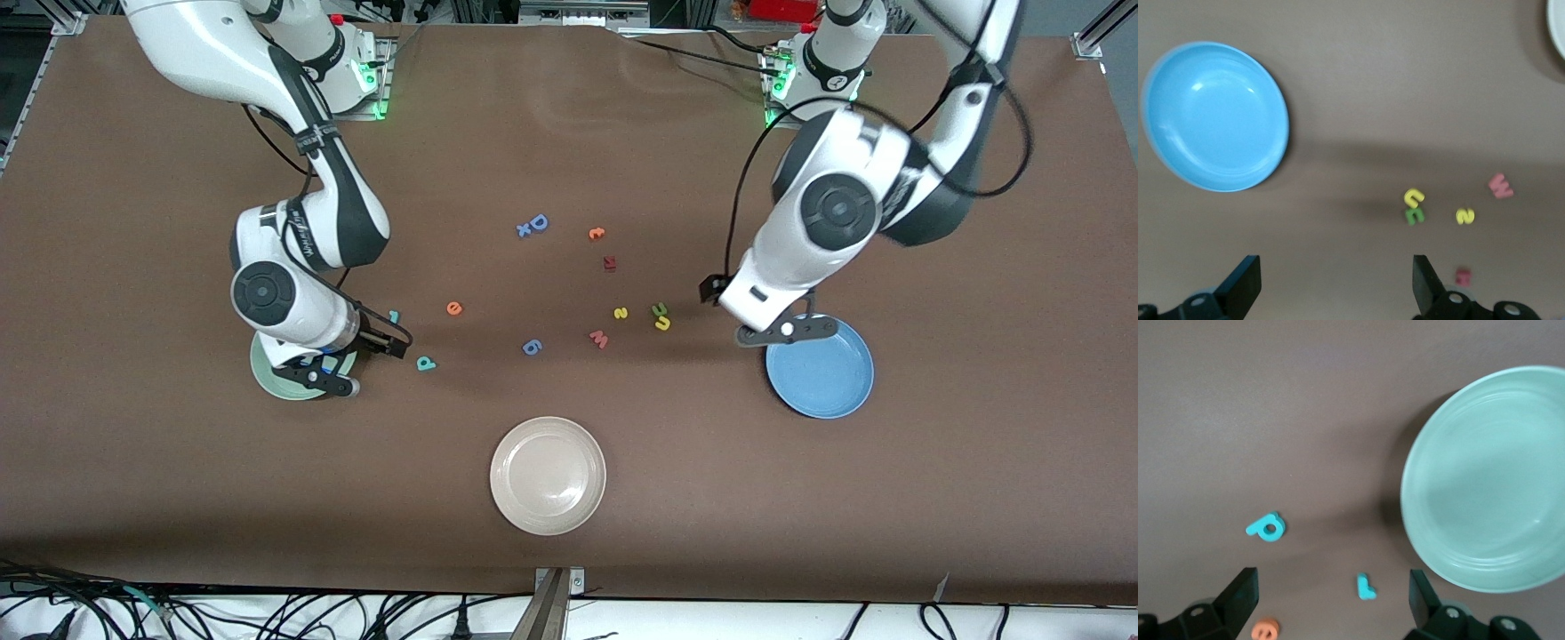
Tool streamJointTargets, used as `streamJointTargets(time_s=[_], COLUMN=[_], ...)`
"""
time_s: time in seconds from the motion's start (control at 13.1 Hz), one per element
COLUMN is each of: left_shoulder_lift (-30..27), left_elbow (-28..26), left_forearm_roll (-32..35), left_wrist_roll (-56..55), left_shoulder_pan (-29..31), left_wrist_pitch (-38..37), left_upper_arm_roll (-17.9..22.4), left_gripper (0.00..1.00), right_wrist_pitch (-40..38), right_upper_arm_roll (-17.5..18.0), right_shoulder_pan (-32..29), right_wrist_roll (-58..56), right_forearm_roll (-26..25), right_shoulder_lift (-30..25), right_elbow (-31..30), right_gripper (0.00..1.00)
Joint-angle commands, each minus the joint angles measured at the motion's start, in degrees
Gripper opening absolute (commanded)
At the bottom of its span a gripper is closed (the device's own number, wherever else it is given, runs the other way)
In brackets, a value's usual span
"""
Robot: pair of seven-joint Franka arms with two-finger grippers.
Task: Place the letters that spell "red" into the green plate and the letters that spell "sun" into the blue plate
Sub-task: 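Reach the left gripper toward the letters while the right gripper reaches too, then grip the green n and the teal L with the left and right grippers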
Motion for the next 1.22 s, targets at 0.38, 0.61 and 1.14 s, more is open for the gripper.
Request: streamJointTargets(time_s=[0.38,0.61,1.14], left_shoulder_lift=[9.56,9.73,11.05], left_elbow=[-5.62,-9.93,-13.63], left_forearm_roll=[-0.88,-1.23,-1.05], left_wrist_roll=[-10.7,-13.16,-15.27], left_shoulder_pan=[-5.38,-6.88,-9.25], left_wrist_pitch=[15.45,20.81,27.51], left_upper_arm_roll=[0.35,0.35,0.35], left_gripper=[1.0,1.0,0.84], right_wrist_pitch=[18.5,22.19,28.79], right_upper_arm_roll=[-0.34,0.97,2.12], right_shoulder_pan=[0.73,0.74,0.74], right_wrist_roll=[1.37,3.21,4.62], right_forearm_roll=[0.9,0.9,0.9], right_shoulder_lift=[-4.89,-6.83,-6.48], right_elbow=[-18.65,-23.05,-28.16], right_gripper=[1.0,1.0,0.99])
